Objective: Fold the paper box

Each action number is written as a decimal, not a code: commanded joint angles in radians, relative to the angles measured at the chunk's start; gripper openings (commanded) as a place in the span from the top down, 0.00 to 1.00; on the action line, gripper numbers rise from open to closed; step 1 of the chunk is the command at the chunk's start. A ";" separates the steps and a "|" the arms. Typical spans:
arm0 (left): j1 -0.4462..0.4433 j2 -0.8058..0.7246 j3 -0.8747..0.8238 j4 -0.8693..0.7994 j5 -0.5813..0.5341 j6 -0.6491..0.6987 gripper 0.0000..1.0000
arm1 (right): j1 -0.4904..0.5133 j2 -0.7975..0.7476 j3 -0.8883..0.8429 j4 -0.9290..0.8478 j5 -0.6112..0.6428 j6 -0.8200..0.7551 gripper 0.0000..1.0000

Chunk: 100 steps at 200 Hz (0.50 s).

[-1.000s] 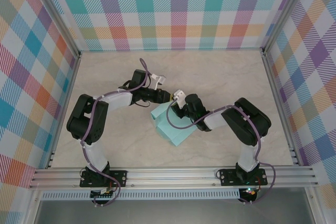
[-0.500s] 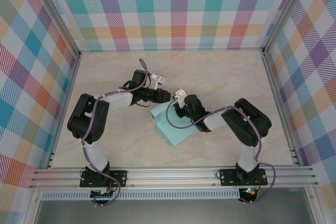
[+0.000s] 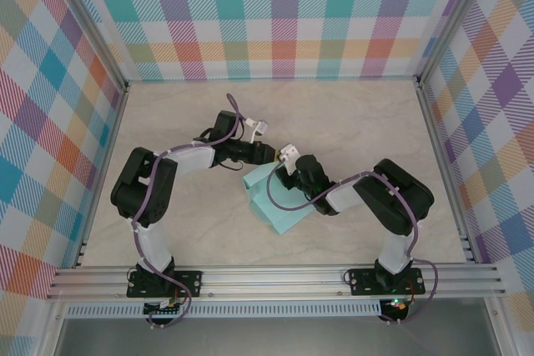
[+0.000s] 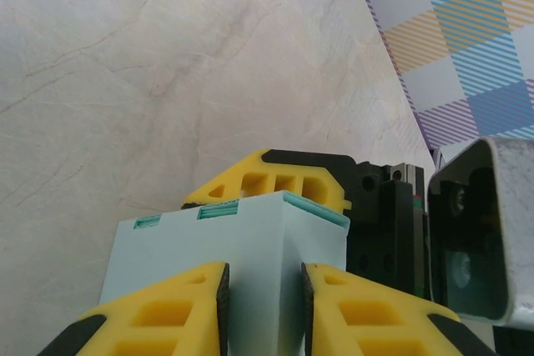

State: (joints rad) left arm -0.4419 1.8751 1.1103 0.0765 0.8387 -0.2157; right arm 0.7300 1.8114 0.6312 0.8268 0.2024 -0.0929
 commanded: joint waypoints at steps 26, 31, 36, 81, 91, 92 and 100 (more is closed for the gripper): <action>-0.026 0.095 -0.008 -0.169 -0.025 0.011 0.74 | 0.022 -0.044 0.032 0.128 -0.028 -0.052 0.75; -0.026 0.098 -0.004 -0.172 -0.013 0.009 0.74 | 0.022 -0.043 0.035 0.126 -0.005 -0.049 0.76; -0.025 0.104 0.001 -0.179 -0.003 0.007 0.74 | 0.022 -0.039 0.039 0.124 0.014 -0.047 0.77; -0.026 0.145 0.019 -0.204 0.038 -0.008 0.74 | 0.022 -0.021 0.051 0.154 0.055 -0.028 0.64; -0.023 0.148 0.023 -0.210 0.037 -0.010 0.74 | 0.022 -0.014 0.051 0.171 0.055 -0.028 0.63; -0.024 0.148 0.023 -0.211 0.038 -0.011 0.74 | 0.022 -0.014 0.051 0.173 0.055 -0.028 0.62; -0.024 0.149 0.025 -0.213 0.040 -0.014 0.74 | 0.023 -0.012 0.052 0.178 0.055 -0.028 0.61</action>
State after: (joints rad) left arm -0.4358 1.9347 1.1748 0.0338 0.9134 -0.2176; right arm 0.7284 1.8072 0.6300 0.8307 0.2886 -0.1204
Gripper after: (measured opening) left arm 0.265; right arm 0.374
